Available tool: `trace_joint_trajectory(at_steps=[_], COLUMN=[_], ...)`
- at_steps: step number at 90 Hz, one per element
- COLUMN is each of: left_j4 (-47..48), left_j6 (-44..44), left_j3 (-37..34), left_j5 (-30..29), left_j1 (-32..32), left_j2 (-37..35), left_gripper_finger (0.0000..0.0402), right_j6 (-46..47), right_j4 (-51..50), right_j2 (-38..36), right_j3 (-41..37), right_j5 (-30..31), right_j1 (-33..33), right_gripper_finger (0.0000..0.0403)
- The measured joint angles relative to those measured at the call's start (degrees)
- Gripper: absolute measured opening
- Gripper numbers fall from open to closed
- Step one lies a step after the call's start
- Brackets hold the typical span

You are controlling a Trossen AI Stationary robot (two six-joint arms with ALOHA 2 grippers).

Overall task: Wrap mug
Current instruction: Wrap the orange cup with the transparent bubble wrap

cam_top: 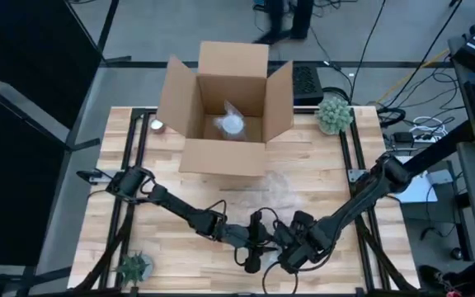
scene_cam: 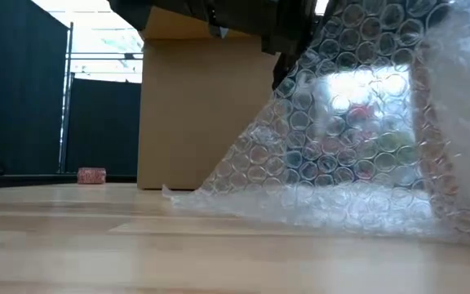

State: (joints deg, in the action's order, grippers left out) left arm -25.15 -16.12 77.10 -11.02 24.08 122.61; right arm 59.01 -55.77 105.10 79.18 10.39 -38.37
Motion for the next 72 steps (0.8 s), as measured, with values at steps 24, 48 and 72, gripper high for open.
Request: trace_joint_trajectory(at_steps=[24,48,72], left_j4=[-0.2,0.8,1.1], left_j6=[-0.1,0.0,0.1], left_j3=[0.0,-0.1,-0.2], left_j5=[0.3,0.3,0.3], left_j1=[0.0,0.0,0.1], left_j2=[0.0,-1.0,-1.5], left_gripper_finger=[0.0106,0.0106,0.0106], right_j6=[-2.9,-4.3,-5.3], right_j4=[0.2,0.1,-0.5], right_j2=[3.1,0.9,-4.8], right_j3=[0.1,0.0,0.0], right_j5=[0.5,-2.0,-2.3], right_j1=[1.2,1.7,1.7], right_gripper_finger=[0.0238,0.0238,0.0238])
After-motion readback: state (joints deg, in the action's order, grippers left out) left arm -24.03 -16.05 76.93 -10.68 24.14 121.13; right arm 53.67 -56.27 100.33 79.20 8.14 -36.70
